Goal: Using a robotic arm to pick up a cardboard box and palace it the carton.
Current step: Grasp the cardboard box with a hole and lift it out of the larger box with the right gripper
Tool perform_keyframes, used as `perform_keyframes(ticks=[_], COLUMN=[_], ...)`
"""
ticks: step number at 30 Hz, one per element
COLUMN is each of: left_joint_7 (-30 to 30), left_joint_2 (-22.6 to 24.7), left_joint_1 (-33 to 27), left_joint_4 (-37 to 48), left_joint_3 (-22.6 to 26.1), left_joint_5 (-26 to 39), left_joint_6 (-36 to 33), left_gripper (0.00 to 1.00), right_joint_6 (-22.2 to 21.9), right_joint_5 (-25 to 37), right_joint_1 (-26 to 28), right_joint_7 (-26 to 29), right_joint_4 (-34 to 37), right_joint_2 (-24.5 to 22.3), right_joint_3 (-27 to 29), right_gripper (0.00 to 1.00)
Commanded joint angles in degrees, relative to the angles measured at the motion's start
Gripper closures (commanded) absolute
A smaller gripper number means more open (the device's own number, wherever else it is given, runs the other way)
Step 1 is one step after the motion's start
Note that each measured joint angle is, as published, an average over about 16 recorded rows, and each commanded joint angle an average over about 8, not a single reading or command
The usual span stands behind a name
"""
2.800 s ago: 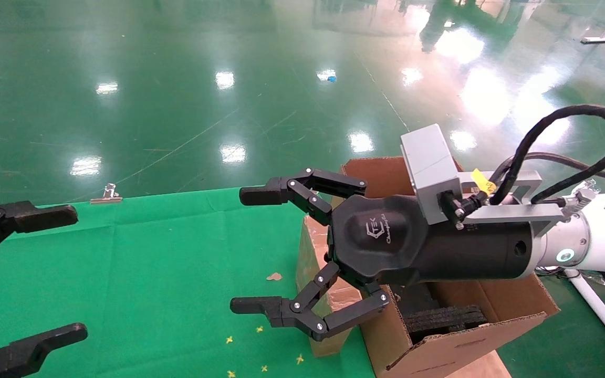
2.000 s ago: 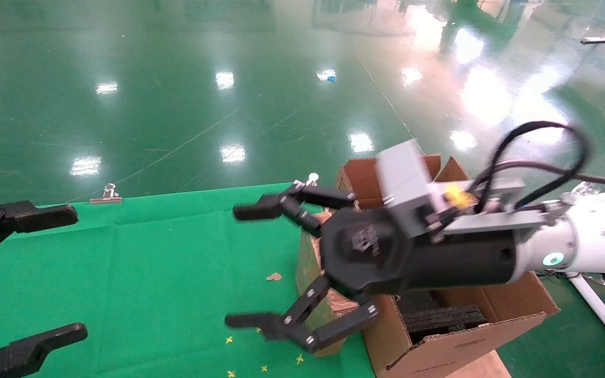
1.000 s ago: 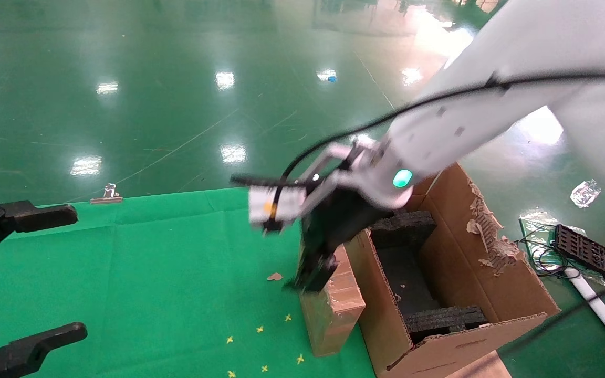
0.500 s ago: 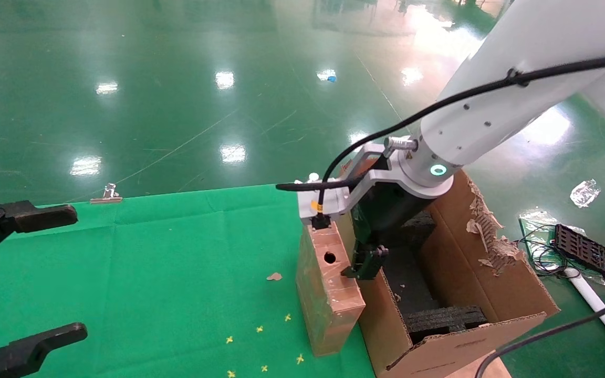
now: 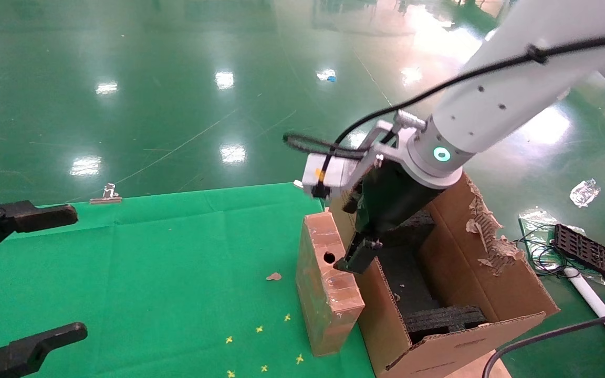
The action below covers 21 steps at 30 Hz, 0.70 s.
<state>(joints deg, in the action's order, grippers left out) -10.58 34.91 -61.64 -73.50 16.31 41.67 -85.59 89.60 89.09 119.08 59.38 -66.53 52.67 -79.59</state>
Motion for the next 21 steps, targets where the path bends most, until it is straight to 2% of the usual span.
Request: perform_keyframes(ticks=[1,4,8,17,19,21], left_joint_7=[0.00,0.01,0.02,0.04,0.04,0.04], left_joint_2=[0.00,-0.01,-0.02,-0.03,-0.03,-0.04], left_joint_1=[0.00,0.00,-0.01,-0.02,-0.02,-0.02], left_joint_4=[0.00,0.00,0.00,0.00,0.00,0.00], left_joint_3=[0.01,0.02,0.04,0.07,0.08,0.09], left_joint_5=[-0.01,-0.01,-0.03,-0.05,-0.05,-0.06], left_joint_6=[0.00,0.01,0.02,0.03,0.03,0.04], left_gripper=[0.00,0.00,0.00,0.00,0.00,0.04], right_joint_6=[0.94,1.26,1.15,0.57,0.51,0.49], right_joint_5=[-0.93,-4.33,-7.29,-9.41,-9.46,-9.52], right_joint_1=[0.57,0.79,0.68,-1.21,-1.75,-2.14], right_joint_7=[5.03,10.01,12.82,14.57,14.37,14.01], right_joint_4=[3.19,11.44,19.35,29.04,30.38,31.42], right_joint_2=[0.87,3.25,6.01,11.16,12.11,12.89], right_joint_3=[-0.52,-2.08,-4.34,-8.78,-9.54,-10.19], right_gripper=[0.00,0.00,0.00,0.02,0.18,0.41])
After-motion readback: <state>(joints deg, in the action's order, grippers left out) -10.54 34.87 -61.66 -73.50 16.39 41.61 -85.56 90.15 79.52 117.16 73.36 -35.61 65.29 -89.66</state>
